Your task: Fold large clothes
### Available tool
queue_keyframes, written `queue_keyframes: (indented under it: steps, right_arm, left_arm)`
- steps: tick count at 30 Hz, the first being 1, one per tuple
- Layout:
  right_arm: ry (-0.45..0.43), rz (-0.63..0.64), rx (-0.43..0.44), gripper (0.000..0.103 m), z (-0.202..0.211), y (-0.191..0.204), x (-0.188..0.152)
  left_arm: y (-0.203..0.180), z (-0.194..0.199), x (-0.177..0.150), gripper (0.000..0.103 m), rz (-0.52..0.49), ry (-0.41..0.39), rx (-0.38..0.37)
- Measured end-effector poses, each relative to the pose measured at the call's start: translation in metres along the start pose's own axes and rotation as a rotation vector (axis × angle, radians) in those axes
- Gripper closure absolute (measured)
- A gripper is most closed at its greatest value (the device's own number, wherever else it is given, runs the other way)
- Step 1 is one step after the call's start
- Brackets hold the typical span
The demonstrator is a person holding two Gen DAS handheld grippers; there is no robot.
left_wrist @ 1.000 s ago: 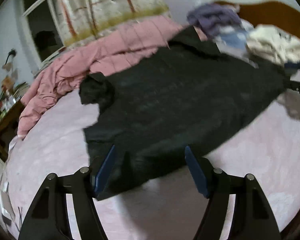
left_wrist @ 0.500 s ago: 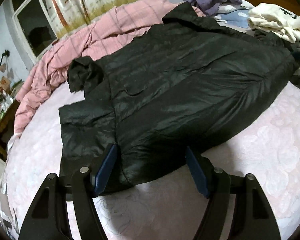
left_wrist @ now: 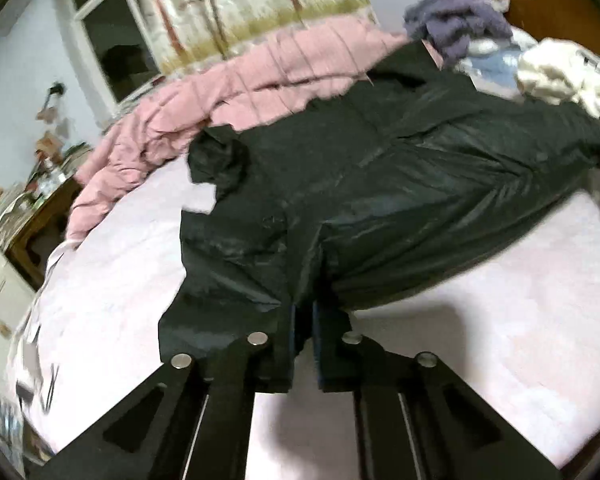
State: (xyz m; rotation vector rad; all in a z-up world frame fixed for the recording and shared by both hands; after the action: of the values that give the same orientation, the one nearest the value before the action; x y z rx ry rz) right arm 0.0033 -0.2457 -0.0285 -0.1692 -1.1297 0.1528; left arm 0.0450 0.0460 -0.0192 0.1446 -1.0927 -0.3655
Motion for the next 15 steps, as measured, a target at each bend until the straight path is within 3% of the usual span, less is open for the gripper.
queue_keyframes:
  steps: [3,6,7,8,10,12,13,14,15]
  right_arm:
    - [-0.028,-0.001,0.005,0.085,0.039,0.002,-0.005]
    - [0.018,-0.014,0.024,0.083,0.060,0.008,-0.026]
    - [0.052,-0.003,0.023,0.081,0.061,0.010,-0.036]
    - [0.079,0.015,0.002,0.078,0.059,0.010,-0.048]
    - [0.100,0.013,-0.032,0.076,0.059,0.007,-0.053]
    - [0.027,-0.031,0.001,0.072,0.071,0.006,-0.039]
    - [-0.017,-0.053,0.013,0.064,0.078,0.005,-0.031]
    - [-0.083,-0.089,0.031,0.047,0.089,0.005,-0.020]
    - [-0.128,-0.118,0.045,0.041,0.096,0.004,-0.011]
  left_arm:
    - [0.000,0.030,-0.011,0.097,0.046,0.011,-0.003]
    - [-0.005,0.042,-0.033,0.086,0.016,0.055,0.028]
    - [-0.004,0.041,-0.041,0.064,0.012,0.079,0.039]
    - [-0.005,0.041,-0.044,0.054,0.016,0.078,0.043]
    - [-0.002,0.047,-0.041,0.054,0.055,0.037,-0.001]
    - [0.000,0.061,-0.023,0.054,0.113,-0.041,-0.073]
    - [0.000,0.070,-0.011,0.054,0.133,-0.092,-0.107]
    - [-0.002,0.079,0.002,0.052,0.140,-0.141,-0.133]
    - [-0.005,0.084,0.014,0.050,0.137,-0.173,-0.157]
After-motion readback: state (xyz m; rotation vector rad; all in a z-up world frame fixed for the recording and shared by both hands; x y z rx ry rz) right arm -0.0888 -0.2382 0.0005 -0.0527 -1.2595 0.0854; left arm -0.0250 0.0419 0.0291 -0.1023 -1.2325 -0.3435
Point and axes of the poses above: each gripper's, at about its wrist camera, not at the fingertips, and z roughly against the way its jaws point, y to its left, x to its top, the point moved 7 cm from there along -z, roughly the way its jaws point, and after that the axes turned 12 degrees about -y, right-handed, at the moved point
